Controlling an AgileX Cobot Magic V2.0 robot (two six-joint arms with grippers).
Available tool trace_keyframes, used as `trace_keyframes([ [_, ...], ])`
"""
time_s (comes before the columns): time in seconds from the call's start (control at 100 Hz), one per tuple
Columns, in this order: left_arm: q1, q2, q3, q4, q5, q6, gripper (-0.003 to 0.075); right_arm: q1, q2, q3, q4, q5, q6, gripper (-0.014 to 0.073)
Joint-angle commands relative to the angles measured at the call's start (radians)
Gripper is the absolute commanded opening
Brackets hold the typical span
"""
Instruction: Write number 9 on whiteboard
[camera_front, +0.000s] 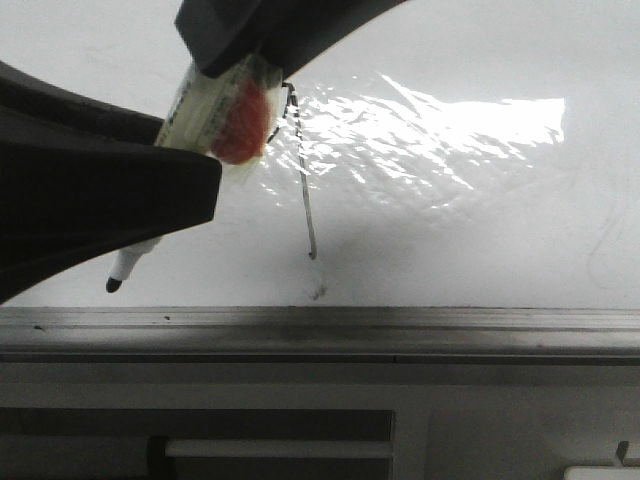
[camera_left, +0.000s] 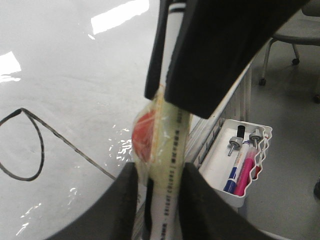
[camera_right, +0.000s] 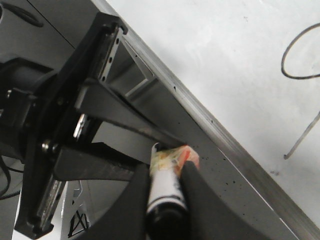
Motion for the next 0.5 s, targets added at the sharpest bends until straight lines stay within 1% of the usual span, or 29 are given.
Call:
trace_keyframes([
  [0.0,-0.009,-0.005,-0.032,-0.009,-0.081,0.003,0.001,0.002,-0.018,-0.03,0.013,-0.046,0.0,-0.0046],
  [0.03,-0.009,-0.005,-0.032,-0.009,-0.081,0.003,-0.002,0.002,-0.018,-0.03,0.013,-0.046,0.0,-0.0035],
  [0.1,-0.009,-0.005,-0.032,-0.009,-0.081,0.003,-0.002,0.002,-0.018,-0.03,0.013,-0.046,0.0,0.004],
  [0.23,-0.009,-0.005,-0.032,-0.029,-0.081,-0.004,-0.002,0.002,-0.018,-0.03,0.013,-0.048,0.0,0.0304],
  [0.29,-0.009,-0.005,-0.032,-0.118,-0.08,-0.011,-0.002,0.002,-0.018,-0.03,0.013,-0.054,0.0,0.0394],
  [0.34,-0.009,-0.005,-0.032,-0.232,-0.078,-0.011,-0.002,0.002,-0.018,-0.03,0.013,-0.057,0.0,0.0422],
  [0.42,-0.009,-0.005,-0.032,-0.463,-0.062,-0.025,-0.002,0.002,-0.018,-0.03,0.013,-0.057,0.0,0.042],
  [0.49,-0.009,-0.005,-0.032,-0.636,-0.041,-0.025,-0.002,0.002,-0.018,-0.03,0.013,-0.053,0.0,0.042],
])
